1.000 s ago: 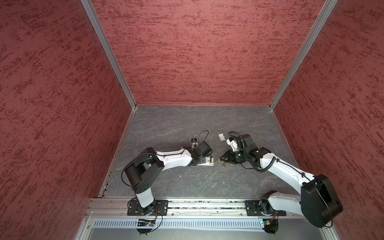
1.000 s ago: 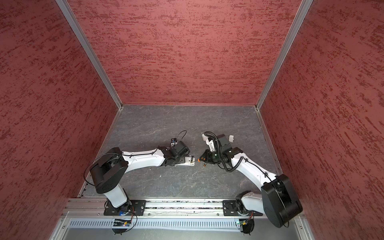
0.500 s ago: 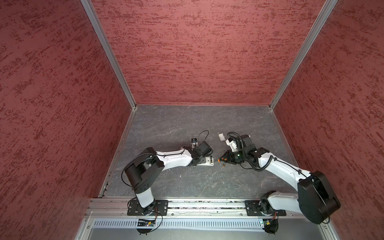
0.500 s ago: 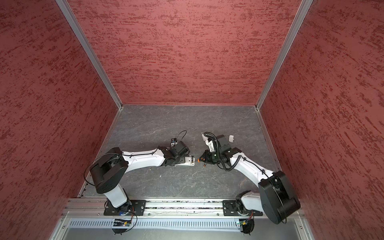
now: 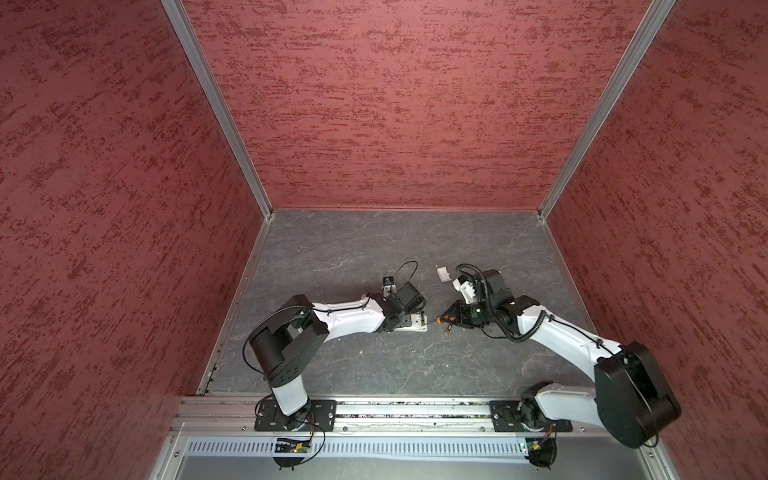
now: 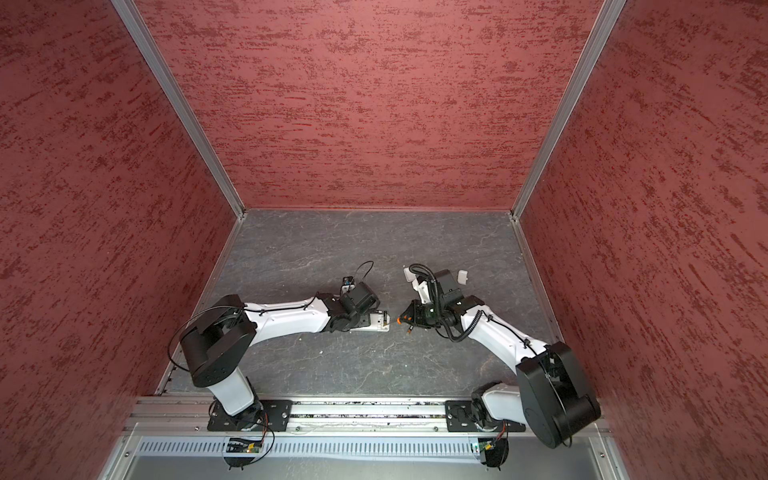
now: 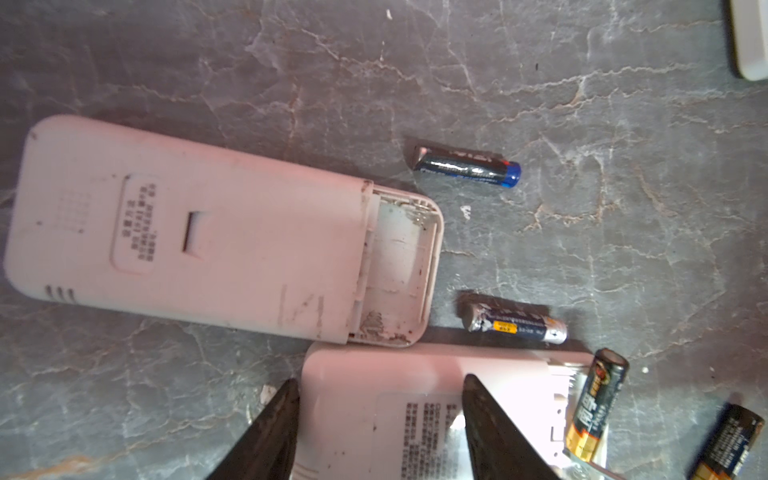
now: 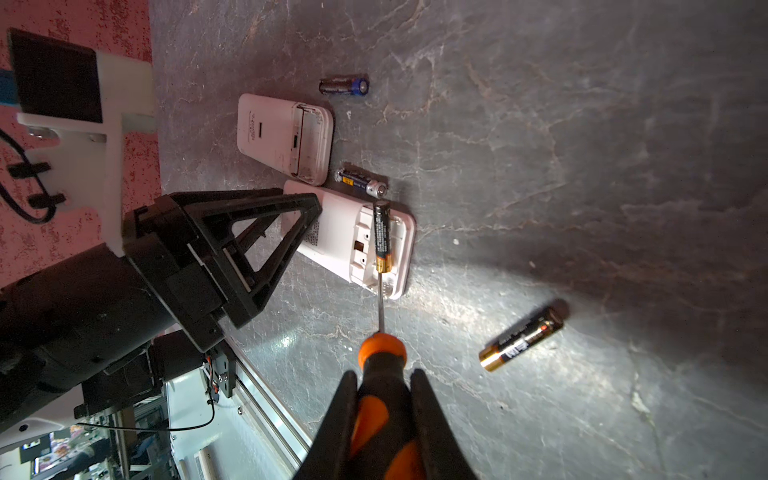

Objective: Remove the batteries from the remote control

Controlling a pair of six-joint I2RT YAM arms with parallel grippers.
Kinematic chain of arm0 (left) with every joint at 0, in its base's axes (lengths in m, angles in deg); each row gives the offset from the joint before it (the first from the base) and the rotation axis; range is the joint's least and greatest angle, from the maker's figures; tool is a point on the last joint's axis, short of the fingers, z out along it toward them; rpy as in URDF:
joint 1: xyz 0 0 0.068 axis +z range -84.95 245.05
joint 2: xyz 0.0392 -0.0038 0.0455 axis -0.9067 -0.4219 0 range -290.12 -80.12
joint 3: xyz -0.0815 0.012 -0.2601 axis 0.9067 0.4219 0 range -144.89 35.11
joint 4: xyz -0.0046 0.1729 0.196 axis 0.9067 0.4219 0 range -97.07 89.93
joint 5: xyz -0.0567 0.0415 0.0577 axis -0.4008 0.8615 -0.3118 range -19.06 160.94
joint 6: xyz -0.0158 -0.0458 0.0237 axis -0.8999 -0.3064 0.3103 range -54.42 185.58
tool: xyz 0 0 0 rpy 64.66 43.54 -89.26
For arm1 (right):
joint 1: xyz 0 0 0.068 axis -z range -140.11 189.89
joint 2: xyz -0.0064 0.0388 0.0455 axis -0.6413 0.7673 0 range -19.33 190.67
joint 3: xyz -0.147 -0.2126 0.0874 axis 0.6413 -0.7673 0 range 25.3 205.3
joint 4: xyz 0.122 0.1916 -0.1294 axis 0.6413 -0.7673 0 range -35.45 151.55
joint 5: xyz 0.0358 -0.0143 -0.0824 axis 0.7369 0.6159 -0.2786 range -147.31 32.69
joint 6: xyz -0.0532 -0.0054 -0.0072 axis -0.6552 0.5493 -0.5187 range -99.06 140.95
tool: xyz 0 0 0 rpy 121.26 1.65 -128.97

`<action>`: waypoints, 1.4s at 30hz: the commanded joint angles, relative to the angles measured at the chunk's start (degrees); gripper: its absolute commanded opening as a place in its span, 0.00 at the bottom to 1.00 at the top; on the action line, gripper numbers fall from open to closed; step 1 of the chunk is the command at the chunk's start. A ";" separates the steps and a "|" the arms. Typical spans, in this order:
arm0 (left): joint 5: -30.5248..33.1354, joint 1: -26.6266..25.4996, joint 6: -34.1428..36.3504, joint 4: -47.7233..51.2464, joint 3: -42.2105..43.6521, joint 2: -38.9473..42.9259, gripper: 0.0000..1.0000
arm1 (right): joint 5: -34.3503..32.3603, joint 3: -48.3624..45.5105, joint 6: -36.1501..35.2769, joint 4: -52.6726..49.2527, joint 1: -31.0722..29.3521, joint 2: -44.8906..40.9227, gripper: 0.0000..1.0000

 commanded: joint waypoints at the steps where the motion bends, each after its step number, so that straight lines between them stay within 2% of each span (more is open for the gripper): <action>1: -8.50 -2.22 0.85 2.84 2.24 -4.81 0.60 | -0.49 -0.30 -1.58 1.37 1.18 0.64 0.00; 11: -8.58 -2.16 0.72 3.16 2.37 -5.02 0.60 | 1.17 3.49 -3.19 3.09 2.63 4.43 0.00; 22: -8.44 -2.11 0.50 3.22 2.02 -4.70 0.60 | 1.56 7.88 -5.30 -0.52 3.77 4.88 0.00; 29: -5.40 -1.60 0.53 6.28 0.32 3.59 0.67 | 0.94 8.86 -3.93 -2.41 5.46 0.68 0.00; 32: -3.14 -1.14 1.43 7.53 -1.09 8.60 0.69 | 2.36 6.66 0.96 3.07 9.03 -1.15 0.00; 38: 0.00 -0.96 2.92 8.19 -2.31 16.54 0.71 | 8.93 -2.34 17.57 28.95 16.15 -1.03 0.00; 42: 1.31 -0.36 3.89 7.85 -1.30 19.72 0.71 | 9.08 -4.91 22.22 38.62 18.92 2.04 0.00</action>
